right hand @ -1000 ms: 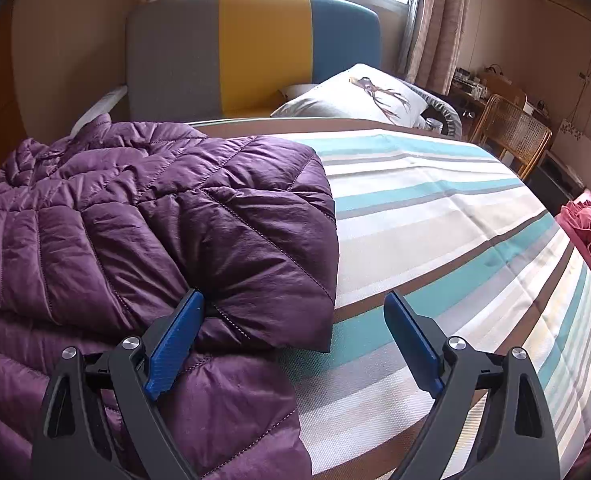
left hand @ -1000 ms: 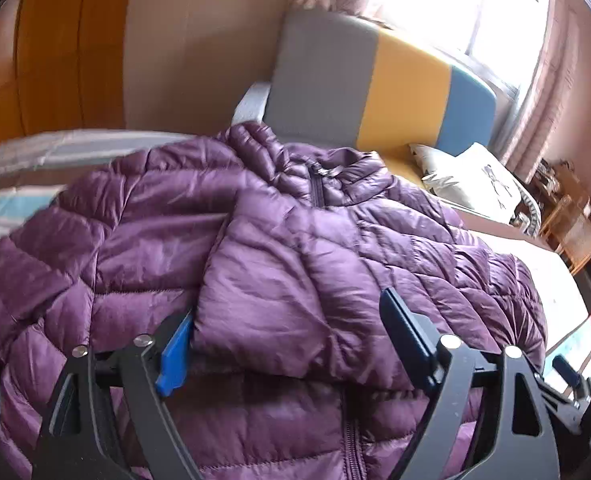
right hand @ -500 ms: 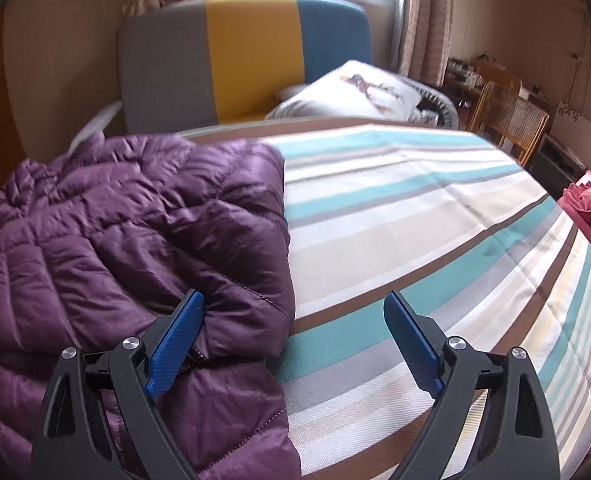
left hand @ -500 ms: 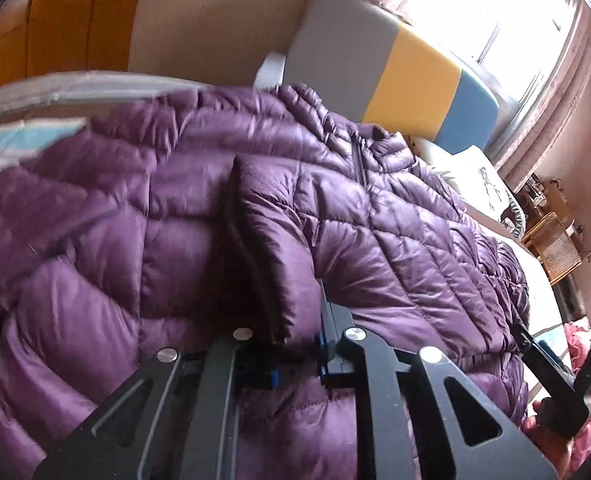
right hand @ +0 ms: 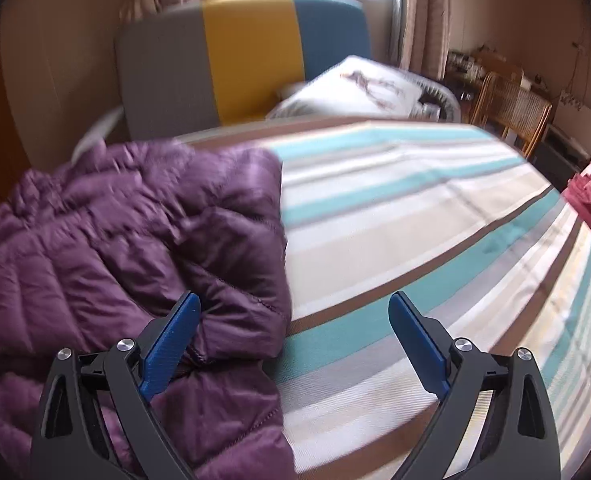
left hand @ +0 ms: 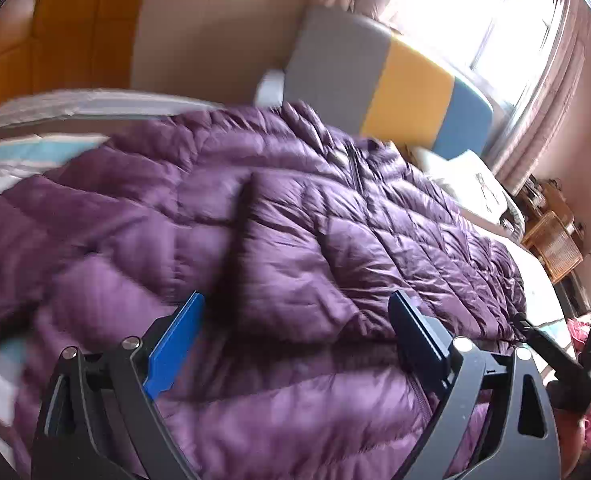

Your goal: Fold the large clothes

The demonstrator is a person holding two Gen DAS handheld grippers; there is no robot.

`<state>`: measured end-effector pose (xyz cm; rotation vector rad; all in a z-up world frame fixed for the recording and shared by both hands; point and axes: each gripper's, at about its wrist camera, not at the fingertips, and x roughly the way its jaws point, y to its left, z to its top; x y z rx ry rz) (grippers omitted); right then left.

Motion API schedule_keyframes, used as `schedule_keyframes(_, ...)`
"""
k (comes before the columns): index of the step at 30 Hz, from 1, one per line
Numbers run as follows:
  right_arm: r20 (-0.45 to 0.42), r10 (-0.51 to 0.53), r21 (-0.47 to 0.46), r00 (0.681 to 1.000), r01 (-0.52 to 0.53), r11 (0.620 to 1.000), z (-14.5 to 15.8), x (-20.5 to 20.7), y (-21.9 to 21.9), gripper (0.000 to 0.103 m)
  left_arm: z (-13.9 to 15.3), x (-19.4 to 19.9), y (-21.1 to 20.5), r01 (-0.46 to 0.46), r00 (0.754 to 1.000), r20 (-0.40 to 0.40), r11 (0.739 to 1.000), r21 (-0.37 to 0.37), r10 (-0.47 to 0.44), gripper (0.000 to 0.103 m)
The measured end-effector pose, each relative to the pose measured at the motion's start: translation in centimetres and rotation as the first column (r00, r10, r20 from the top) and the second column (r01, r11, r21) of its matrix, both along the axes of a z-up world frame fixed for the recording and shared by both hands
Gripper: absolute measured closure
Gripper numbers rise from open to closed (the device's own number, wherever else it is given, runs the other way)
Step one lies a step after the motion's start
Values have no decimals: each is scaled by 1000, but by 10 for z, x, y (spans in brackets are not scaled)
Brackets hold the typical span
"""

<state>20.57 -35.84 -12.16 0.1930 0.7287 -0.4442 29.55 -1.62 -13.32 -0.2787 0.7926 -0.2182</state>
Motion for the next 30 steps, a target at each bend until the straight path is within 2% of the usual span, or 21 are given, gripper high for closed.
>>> schedule_keyframes(2, 11, 18, -26, 1000, -18, 1000, 9, -9, 8, 9, 2, -6, 13, -11, 1000, -14, 1000, -20, 10, 10)
schedule_keyframes(6, 17, 141, -88, 990, -139, 986, 20, -29, 37, 9, 5, -26, 55, -114, 993, -10, 993, -11, 114, 8)
schedule_keyframes(11, -3, 253, -145, 967, -251, 957, 13, -36, 65, 9, 0, -46, 99, -236, 972, 5, 971, 43, 236, 8)
schedule_keyframes(14, -37, 278, -166, 960, -280, 945, 7, -32, 72, 9, -3, -60, 126, -297, 955, -15, 955, 20, 297, 8)
schedule_keyframes(20, -116, 263, -133, 958, -277, 952, -8, -18, 67, 9, -7, -88, 177, -441, 897, -17, 898, 1, 441, 8)
schedule_keyframes(26, -110, 262, -110, 959, -274, 955, -11, -20, 64, 9, -15, -106, 215, -541, 841, -20, 841, 8, 541, 9)
schedule_keyframes(30, -105, 263, -107, 959, -274, 956, -11, -21, 63, 9, -19, -124, 240, -630, 777, -26, 776, -28, 629, 13)
